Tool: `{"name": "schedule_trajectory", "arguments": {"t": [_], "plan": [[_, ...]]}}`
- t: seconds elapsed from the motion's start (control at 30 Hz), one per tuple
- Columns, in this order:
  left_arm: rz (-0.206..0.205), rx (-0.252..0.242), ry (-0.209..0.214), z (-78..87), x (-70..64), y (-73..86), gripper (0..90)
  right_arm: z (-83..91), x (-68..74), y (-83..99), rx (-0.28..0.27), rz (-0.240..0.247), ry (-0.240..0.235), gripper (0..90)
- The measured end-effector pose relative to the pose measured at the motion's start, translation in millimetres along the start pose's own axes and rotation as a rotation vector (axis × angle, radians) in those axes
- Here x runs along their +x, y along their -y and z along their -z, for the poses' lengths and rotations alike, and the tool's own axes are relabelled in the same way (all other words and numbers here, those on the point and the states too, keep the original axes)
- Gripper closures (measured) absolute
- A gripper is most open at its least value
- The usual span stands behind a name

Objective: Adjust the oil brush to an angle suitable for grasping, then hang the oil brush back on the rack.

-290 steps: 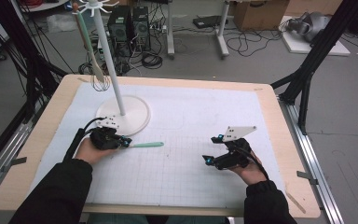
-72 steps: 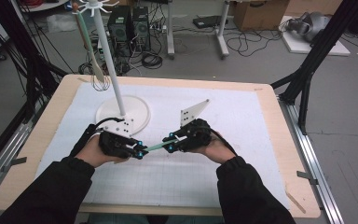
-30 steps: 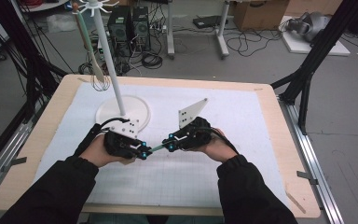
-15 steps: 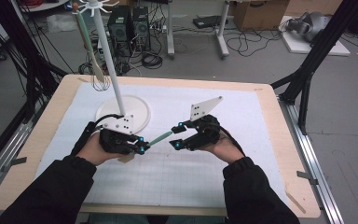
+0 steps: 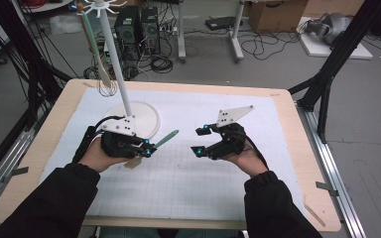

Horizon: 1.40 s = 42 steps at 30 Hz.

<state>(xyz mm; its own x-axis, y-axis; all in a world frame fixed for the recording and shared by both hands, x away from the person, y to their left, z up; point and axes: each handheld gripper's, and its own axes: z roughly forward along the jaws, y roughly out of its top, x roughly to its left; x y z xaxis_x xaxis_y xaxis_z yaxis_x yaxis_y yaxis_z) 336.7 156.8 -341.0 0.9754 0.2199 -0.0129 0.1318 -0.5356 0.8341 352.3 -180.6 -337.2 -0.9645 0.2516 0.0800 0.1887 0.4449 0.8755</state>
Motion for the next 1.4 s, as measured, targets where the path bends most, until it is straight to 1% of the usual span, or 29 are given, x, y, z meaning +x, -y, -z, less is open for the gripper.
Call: {"name": "schedule_trajectory", "arguments": {"t": [0.03,0.07,0.13,0.23,0.33,0.37,0.4,0.43,0.47,0.5,0.53,0.63,0.7,0.77,0.83,0.87,0.97,1.0,1.1,1.13,1.17,1.2,1.23,1.4], "plan": [[-0.002,-0.001,-0.003,0.7,0.8,0.2,84.5,1.7,0.3,0.9,0.002,-0.007,0.003,29.6],[0.005,-0.006,-0.004,0.9,0.8,0.3,84.4,3.3,0.4,1.6,0.002,-0.008,0.006,29.5],[0.006,-0.008,-0.008,2.3,1.7,0.4,84.4,5.8,0.9,2.9,-0.003,-0.005,0.013,29.4],[0.016,-0.019,0.011,4.4,2.2,0.2,84.4,9.5,1.1,7.3,-0.004,0.004,0.029,28.6],[0.018,-0.025,0.003,6.2,2.2,-0.1,84.4,13.9,1.2,12.9,-0.007,-0.014,0.043,28.0],[0.025,-0.032,0.002,6.6,2.0,0.1,84.4,15.7,1.4,14.9,-0.010,-0.022,0.047,28.0],[0.022,-0.030,-0.001,7.3,2.6,0.1,84.4,17.4,0.9,16.5,-0.014,-0.020,0.057,27.9],[0.022,-0.034,-0.005,8.2,2.8,0.0,84.4,18.9,0.9,17.7,-0.013,-0.023,0.057,27.8],[0.032,-0.046,-0.011,8.5,1.9,-0.2,84.4,21.0,0.6,19.8,-0.018,-0.024,0.064,27.6],[0.028,-0.046,-0.012,9.8,2.2,-0.3,84.4,22.7,0.5,21.2,-0.017,-0.028,0.067,27.3],[0.034,-0.055,-0.012,10.2,2.2,-0.2,84.4,24.4,0.6,22.7,-0.018,-0.031,0.075,27.3],[0.031,-0.059,-0.023,13.6,4.1,-0.6,84.4,28.9,0.5,26.8,-0.021,-0.037,0.088,27.2],[0.041,-0.072,-0.027,14.9,4.0,-1.0,84.5,31.2,-0.2,29.3,-0.022,-0.038,0.097,26.7],[0.032,-0.071,-0.034,17.8,5.0,-1.8,84.5,33.2,0.0,31.5,-0.026,-0.048,0.104,26.3],[0.046,-0.097,-0.046,21.4,5.8,-2.8,84.4,34.7,0.1,34.6,-0.020,-0.063,0.101,26.5],[0.042,-0.106,-0.050,24.5,6.9,-3.5,84.4,34.8,0.3,35.8,-0.019,-0.064,0.108,26.5],[0.058,-0.140,-0.065,31.3,8.5,-4.8,84.5,35.8,1.6,40.9,-0.005,-0.064,0.113,26.4],[0.055,-0.142,-0.066,33.1,9.2,-4.9,84.5,35.9,2.0,42.3,0.000,-0.064,0.112,26.4],[0.067,-0.154,-0.082,38.0,11.1,-5.9,84.5,35.9,2.4,46.2,0.007,-0.070,0.112,26.1],[0.069,-0.158,-0.084,39.4,12.0,-6.1,84.5,36.1,2.4,47.5,0.010,-0.070,0.119,25.9],[0.071,-0.165,-0.084,40.1,12.4,-6.3,84.5,36.3,2.2,48.3,0.008,-0.068,0.121,25.8],[0.074,-0.167,-0.085,40.4,12.7,-6.5,84.5,36.6,3.1,48.8,0.007,-0.076,0.121,25.7],[0.074,-0.164,-0.087,40.9,13.1,-7.0,84.5,36.9,2.9,49.2,0.007,-0.070,0.124,25.4],[0.074,-0.172,-0.092,42.9,13.3,-8.9,84.6,39.9,4.8,52.1,0.006,-0.072,0.131,25.4]]}}
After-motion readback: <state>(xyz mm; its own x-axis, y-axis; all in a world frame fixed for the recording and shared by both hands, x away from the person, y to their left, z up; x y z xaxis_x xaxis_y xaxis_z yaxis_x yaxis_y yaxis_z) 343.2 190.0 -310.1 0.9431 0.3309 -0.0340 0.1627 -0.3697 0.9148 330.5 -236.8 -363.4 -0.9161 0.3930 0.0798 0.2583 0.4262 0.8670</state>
